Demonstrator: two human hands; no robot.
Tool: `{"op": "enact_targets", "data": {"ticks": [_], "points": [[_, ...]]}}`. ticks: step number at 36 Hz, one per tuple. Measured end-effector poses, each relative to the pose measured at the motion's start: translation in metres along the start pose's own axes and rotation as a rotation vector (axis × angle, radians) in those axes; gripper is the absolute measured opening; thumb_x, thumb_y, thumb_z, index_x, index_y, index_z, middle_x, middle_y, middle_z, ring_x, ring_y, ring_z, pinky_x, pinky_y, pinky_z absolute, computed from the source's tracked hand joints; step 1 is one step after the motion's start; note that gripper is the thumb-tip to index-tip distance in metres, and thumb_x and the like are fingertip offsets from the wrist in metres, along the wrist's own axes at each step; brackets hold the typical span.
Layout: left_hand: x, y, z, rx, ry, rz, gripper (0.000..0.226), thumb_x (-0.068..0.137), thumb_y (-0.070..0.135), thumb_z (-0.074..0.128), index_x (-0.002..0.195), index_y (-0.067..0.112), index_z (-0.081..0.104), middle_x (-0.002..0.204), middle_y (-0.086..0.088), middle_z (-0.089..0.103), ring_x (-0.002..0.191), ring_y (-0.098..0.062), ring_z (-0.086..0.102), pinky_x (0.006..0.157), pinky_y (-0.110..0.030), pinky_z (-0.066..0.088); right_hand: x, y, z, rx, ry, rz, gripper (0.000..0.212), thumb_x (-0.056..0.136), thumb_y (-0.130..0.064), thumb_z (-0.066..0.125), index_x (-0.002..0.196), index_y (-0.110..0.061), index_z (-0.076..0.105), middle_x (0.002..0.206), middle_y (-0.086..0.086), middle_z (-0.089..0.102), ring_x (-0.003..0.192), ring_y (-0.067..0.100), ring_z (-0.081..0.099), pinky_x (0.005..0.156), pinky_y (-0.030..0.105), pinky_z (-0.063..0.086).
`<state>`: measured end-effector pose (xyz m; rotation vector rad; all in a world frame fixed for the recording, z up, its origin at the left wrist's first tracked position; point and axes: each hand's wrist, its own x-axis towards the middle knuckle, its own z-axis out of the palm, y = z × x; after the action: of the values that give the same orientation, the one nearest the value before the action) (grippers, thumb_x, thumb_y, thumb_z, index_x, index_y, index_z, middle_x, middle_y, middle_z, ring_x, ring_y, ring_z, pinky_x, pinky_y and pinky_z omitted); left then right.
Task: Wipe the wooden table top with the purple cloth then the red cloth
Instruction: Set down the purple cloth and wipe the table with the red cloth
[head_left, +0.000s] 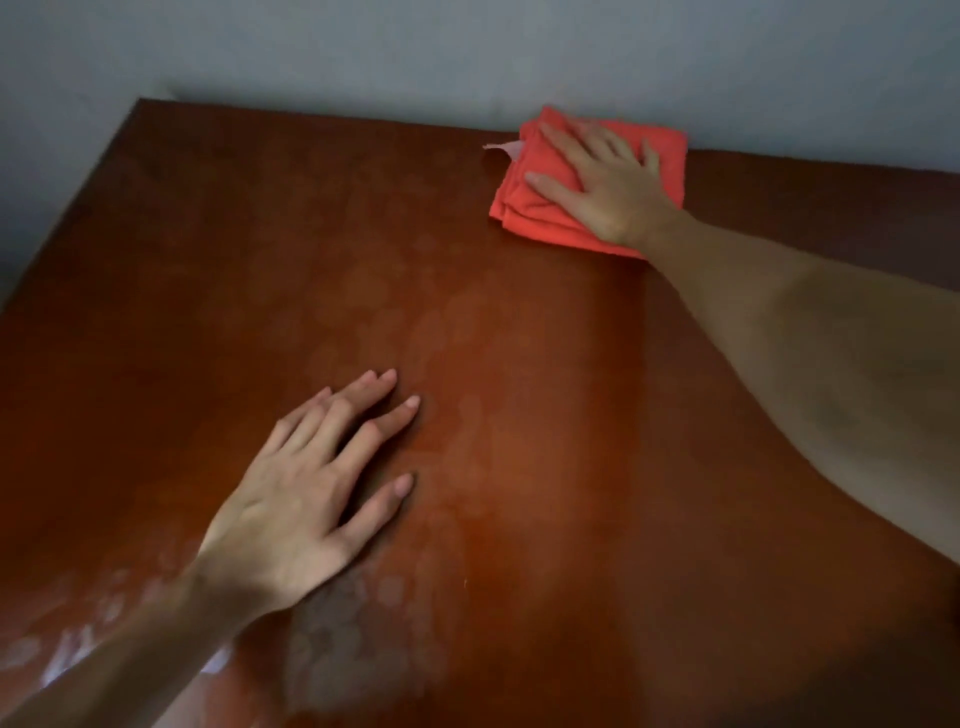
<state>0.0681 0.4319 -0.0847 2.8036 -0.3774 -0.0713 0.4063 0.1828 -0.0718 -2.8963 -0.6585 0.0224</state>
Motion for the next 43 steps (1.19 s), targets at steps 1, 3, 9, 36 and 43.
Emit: {"op": "enact_targets", "data": {"ticks": [1,3,9,36,43], "points": [[0.000,-0.001,0.000,-0.021,0.010,-0.002,0.062,0.103,0.059,0.029,0.158,0.030,0.030,0.167,0.008,0.020,0.156,-0.008,0.010,0.126,-0.034,0.006,-0.007,-0.006,0.002,0.005,0.002,0.027,0.074,0.098,-0.077,0.029,0.163,-0.044,0.015,0.173,-0.006,0.014,0.159,0.021,0.012,0.123,0.064,0.008],[0.000,0.000,-0.001,-0.062,0.034,0.001,0.061,0.103,0.058,0.030,0.157,0.029,0.033,0.166,0.008,0.023,0.156,-0.006,0.011,0.126,-0.030,0.004,-0.030,-0.022,0.005,0.015,0.000,0.067,0.076,0.097,-0.078,0.028,0.163,-0.044,0.015,0.173,-0.007,0.012,0.159,0.022,0.011,0.123,0.064,0.007],[0.000,0.004,-0.005,-0.198,0.114,-0.025,0.059,0.099,0.055,0.036,0.153,0.029,0.039,0.159,0.008,0.034,0.146,-0.012,0.032,0.114,-0.019,0.013,-0.141,-0.087,0.020,0.018,0.035,0.081,0.086,0.087,-0.085,0.019,0.162,-0.043,0.017,0.173,-0.007,0.017,0.159,0.018,0.012,0.122,0.065,0.007],[-0.075,-0.085,-0.037,0.103,-0.026,-0.001,0.057,0.100,0.054,0.028,0.154,0.038,0.036,0.158,-0.008,0.034,0.145,-0.029,0.035,0.118,-0.047,0.022,-0.297,-0.166,0.016,-0.067,-0.217,-0.777,0.073,0.095,-0.072,0.044,0.160,-0.046,0.026,0.173,-0.011,0.012,0.160,0.014,0.008,0.125,0.058,0.007],[-0.071,-0.087,-0.035,0.086,-0.042,0.006,0.054,0.103,0.053,0.028,0.156,0.043,0.030,0.163,-0.004,0.029,0.154,-0.017,0.021,0.124,-0.039,0.010,-0.151,-0.128,0.016,-0.159,-0.168,-0.719,0.074,0.097,-0.075,0.029,0.163,-0.042,0.022,0.173,-0.006,0.014,0.159,0.019,0.014,0.123,0.056,0.012]]}}
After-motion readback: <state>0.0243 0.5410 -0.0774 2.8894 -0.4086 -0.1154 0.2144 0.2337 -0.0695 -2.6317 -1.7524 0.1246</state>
